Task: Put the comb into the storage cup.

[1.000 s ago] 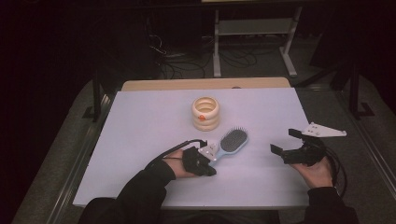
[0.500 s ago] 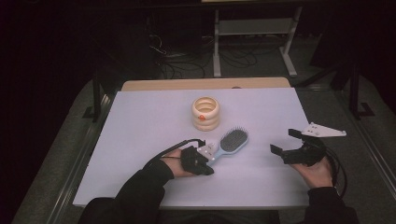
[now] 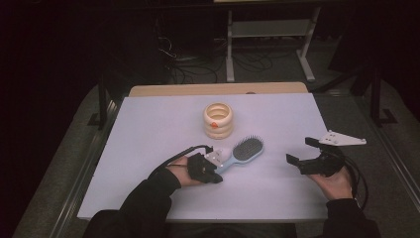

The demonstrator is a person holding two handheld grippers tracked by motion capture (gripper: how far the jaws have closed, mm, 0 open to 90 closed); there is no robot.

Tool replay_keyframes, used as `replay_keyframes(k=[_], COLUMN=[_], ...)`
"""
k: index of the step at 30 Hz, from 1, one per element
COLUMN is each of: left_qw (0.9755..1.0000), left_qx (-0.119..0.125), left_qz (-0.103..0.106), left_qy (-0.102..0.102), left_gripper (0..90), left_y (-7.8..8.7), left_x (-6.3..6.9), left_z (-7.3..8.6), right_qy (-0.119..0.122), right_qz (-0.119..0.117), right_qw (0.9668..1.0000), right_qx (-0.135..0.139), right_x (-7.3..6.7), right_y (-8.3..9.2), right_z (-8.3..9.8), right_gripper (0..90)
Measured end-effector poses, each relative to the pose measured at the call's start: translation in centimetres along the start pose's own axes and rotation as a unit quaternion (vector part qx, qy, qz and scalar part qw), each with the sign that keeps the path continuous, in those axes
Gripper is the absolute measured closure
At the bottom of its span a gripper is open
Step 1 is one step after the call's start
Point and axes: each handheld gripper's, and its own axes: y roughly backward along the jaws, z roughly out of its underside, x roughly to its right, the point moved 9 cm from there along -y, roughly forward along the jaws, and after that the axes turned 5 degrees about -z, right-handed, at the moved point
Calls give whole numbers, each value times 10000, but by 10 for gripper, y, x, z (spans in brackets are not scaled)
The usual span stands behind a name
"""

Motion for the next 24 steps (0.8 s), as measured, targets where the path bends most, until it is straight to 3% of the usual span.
replay_keyframes(k=[24], left_qw=[9989], left_qx=[45], left_qz=[-330], left_qy=[317], left_gripper=[900], left_y=[13], left_x=[-25], left_z=[14], right_qy=[0], right_qz=[-17], right_qw=[10000], right_qx=[-22], right_x=[0], right_y=[-1], right_z=[1], right_gripper=[0])
